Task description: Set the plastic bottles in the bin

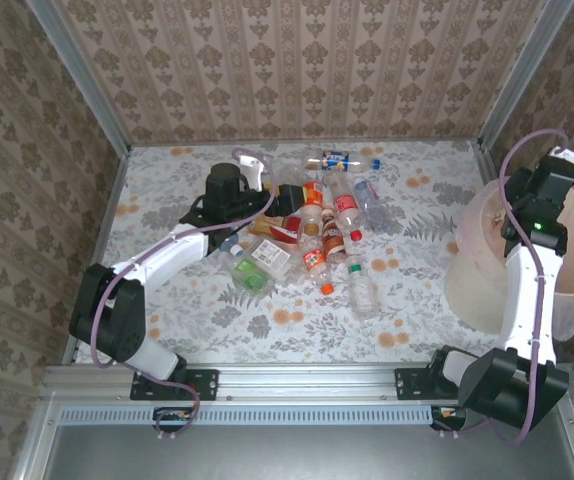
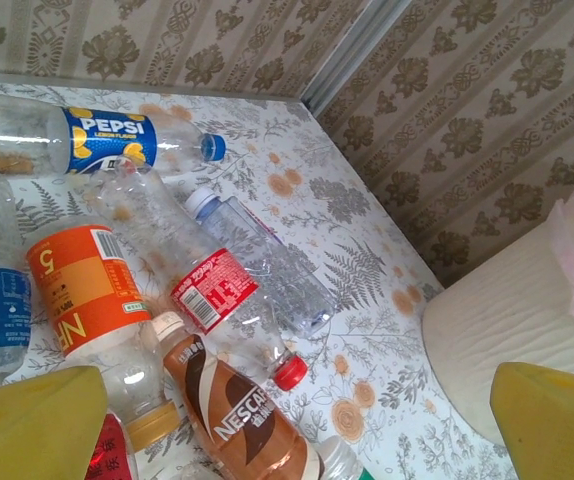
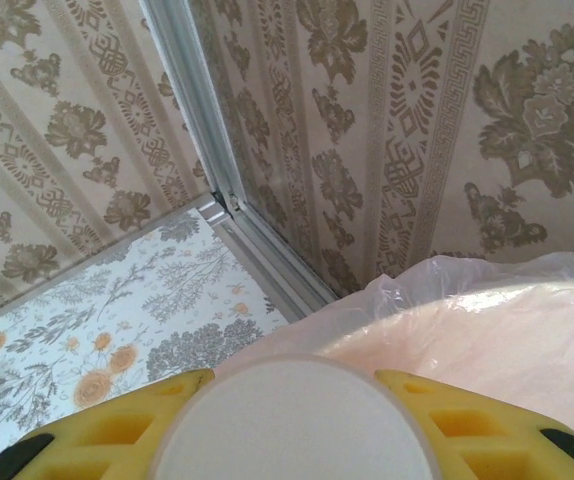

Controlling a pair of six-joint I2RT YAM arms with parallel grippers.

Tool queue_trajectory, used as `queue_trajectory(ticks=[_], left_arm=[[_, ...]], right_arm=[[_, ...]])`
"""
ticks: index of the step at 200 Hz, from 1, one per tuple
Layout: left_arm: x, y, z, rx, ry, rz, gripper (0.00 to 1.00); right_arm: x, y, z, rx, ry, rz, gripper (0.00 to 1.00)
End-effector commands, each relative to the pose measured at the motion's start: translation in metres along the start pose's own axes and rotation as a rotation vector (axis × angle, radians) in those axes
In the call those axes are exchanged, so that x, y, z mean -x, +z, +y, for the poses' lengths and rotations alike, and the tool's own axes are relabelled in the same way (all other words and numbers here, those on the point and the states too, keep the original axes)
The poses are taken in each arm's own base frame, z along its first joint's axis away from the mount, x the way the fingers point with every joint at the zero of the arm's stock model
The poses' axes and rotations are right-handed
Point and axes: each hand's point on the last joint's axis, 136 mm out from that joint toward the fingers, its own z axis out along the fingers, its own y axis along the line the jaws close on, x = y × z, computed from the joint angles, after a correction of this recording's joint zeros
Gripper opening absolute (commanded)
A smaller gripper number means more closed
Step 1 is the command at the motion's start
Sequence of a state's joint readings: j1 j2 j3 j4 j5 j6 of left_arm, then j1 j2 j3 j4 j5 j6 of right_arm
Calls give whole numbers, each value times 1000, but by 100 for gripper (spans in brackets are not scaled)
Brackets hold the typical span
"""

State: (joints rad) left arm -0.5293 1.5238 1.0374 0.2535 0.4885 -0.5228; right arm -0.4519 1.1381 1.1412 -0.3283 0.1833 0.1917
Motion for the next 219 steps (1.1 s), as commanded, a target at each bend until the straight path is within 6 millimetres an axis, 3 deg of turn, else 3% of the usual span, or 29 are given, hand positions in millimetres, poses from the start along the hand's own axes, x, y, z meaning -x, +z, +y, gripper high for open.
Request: queue_trajectory(ticks=[1,44,76,130,169,219], left_arm=[[7,-1,0,23,25,-17,100],[10,-1,11,68,-10,-27,100],[11,-3,13,89,-11,0,100],[11,-9,20,140,-12,-15,100],[11,-15,30,210,-19,-22,100],[7,-48,75,464,-84,-66,100]], right_arm=[[-13,5,-15,-88,22,31,24],[-46,8,-37,-179,51,121,29],[-61,4,-37,-155,114,144,30],[-64,-2,-28,-82,102,135,34],[-85,9,-41,-171,159,190,57],[-71,-9,-55,-238,165,140,74]])
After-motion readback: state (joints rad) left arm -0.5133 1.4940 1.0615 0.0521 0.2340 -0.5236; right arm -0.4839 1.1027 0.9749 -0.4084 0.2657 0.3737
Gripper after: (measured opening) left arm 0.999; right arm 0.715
